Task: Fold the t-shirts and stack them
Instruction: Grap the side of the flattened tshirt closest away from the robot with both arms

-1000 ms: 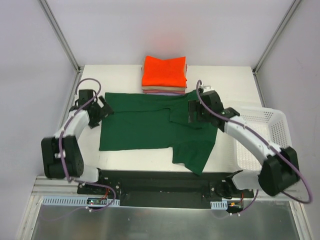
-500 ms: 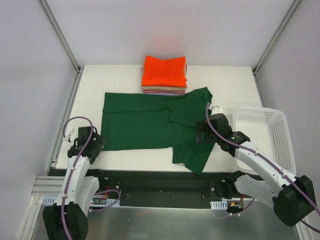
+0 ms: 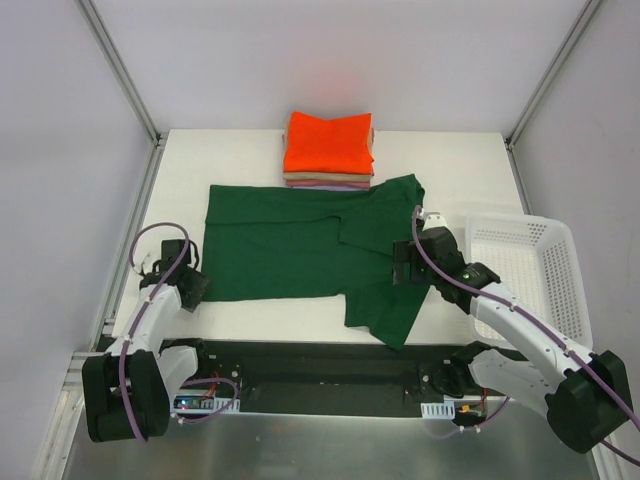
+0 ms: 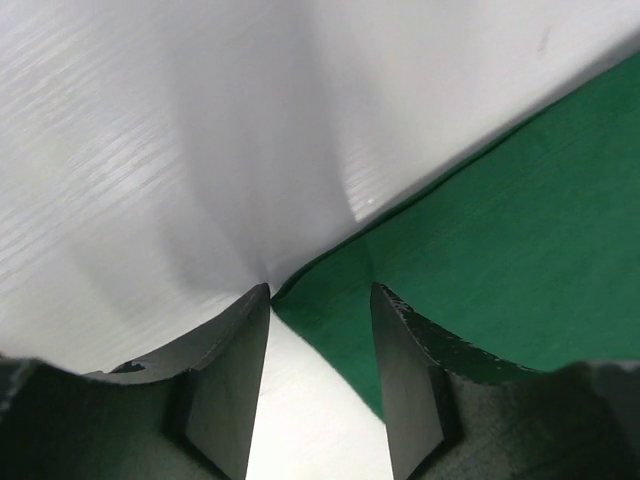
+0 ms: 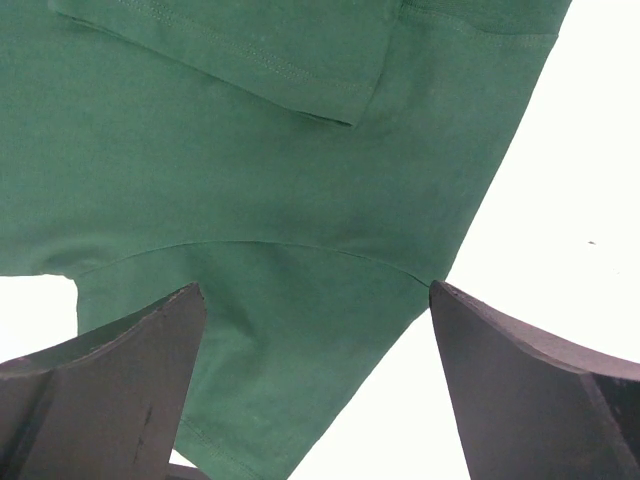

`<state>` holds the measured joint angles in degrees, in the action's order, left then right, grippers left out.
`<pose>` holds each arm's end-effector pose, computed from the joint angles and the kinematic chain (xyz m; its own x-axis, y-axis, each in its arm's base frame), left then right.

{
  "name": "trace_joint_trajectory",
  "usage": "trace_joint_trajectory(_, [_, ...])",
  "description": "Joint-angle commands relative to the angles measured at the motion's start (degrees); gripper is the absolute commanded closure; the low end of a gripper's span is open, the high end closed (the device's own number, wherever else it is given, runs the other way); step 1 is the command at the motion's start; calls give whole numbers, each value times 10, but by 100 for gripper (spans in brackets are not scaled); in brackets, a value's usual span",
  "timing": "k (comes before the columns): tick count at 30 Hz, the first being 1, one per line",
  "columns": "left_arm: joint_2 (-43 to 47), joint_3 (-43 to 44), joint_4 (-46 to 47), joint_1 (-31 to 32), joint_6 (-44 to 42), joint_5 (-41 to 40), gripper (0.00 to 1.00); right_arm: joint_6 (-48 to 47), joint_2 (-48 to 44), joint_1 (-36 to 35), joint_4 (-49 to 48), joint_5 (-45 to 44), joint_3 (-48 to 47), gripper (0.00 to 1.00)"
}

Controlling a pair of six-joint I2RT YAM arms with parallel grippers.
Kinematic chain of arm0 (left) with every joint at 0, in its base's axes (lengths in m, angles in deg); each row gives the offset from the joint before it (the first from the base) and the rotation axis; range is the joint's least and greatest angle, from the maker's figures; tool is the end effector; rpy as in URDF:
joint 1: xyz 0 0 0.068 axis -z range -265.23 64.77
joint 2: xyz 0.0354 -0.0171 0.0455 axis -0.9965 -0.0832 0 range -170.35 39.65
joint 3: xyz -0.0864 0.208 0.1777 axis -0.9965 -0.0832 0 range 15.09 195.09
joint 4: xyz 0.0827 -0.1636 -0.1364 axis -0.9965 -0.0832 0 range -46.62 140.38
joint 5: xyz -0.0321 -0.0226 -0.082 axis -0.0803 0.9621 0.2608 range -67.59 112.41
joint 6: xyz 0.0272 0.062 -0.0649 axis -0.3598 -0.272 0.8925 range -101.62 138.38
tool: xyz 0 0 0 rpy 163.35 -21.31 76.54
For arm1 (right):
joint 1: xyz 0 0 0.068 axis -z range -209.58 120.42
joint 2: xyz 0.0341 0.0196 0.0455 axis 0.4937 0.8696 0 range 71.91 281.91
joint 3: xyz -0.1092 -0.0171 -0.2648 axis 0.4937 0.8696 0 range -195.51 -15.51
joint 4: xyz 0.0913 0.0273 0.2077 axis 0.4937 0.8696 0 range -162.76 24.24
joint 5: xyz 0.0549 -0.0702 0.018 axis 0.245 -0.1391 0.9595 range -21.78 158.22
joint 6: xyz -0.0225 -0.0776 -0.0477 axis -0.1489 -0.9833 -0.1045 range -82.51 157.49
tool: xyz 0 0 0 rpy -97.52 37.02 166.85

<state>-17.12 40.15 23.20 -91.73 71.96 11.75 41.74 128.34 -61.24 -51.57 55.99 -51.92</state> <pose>0.1555 0.0335 0.1529 -0.3390 -0.8346 -0.4342 -0.8069 0.4952 -0.3219 0.1807 0.0903 0.2271 -0.5872 -0.2770 -0.7606 -0.3347 0.9386 -0.0834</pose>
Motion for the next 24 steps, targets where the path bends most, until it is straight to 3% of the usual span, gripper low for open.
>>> trace_joint_trajectory(1, [-32,-24,5,-5,6,25,57,2,3,0,-12,-10,-3,4])
trace_joint_trajectory(5, [-26,-26,14,-6,-1,25,66,1,7,-1,-13,-8,-4,4])
trace_joint_trajectory(8, [-15,-29,20,-5,1,31,97,0,7,-1,-11,-11,-4,4])
trace_joint_trajectory(9, [-12,-30,20,-6,2,31,100,0,7,-1,-11,-11,-4,4])
trace_joint_trajectory(17, [61,-33,27,-6,-16,41,100,-23,-12,-19,38,26,-21,4])
trace_joint_trajectory(24, [97,-25,27,-5,-33,38,100,0,-39,-130,128,113,-17,1])
